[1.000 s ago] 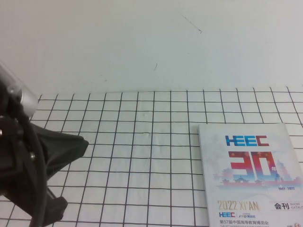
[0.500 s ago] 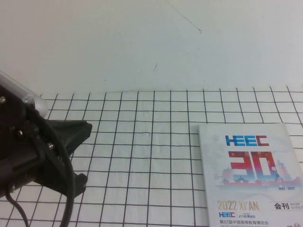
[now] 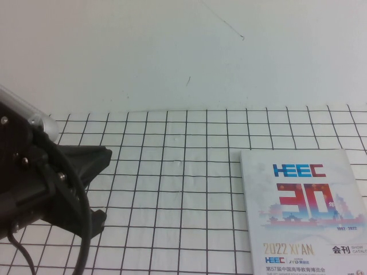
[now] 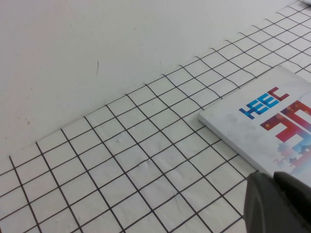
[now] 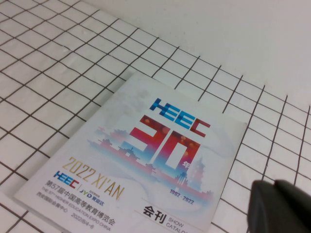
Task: Close book
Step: 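Close the open booklet and leave it lying on the table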
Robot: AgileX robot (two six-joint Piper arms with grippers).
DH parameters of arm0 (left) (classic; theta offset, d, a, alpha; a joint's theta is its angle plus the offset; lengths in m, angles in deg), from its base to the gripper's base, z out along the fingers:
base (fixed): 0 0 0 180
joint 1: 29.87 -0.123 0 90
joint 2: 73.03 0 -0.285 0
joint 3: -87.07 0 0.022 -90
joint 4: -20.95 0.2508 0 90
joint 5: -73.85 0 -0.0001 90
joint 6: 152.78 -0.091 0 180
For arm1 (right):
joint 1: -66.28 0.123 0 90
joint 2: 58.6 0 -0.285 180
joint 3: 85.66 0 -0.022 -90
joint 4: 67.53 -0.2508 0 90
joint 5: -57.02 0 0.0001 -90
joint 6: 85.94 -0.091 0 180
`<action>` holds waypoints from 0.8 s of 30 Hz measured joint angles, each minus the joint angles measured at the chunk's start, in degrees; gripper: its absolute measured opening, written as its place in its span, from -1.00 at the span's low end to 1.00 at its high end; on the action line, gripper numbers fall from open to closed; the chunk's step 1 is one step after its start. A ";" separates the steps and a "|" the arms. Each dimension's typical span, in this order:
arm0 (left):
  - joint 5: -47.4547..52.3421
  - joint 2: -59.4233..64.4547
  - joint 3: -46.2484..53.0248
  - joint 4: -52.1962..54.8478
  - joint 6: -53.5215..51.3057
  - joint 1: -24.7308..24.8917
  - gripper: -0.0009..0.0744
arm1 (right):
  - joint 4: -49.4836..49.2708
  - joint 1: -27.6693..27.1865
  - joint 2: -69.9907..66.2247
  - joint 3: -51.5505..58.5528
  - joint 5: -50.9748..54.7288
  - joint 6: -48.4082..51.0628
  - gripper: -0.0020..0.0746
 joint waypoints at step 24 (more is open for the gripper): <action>0.00 0.00 0.00 2.66 -3.02 0.00 -0.99 | -0.09 0.00 0.00 0.00 0.00 0.00 -0.95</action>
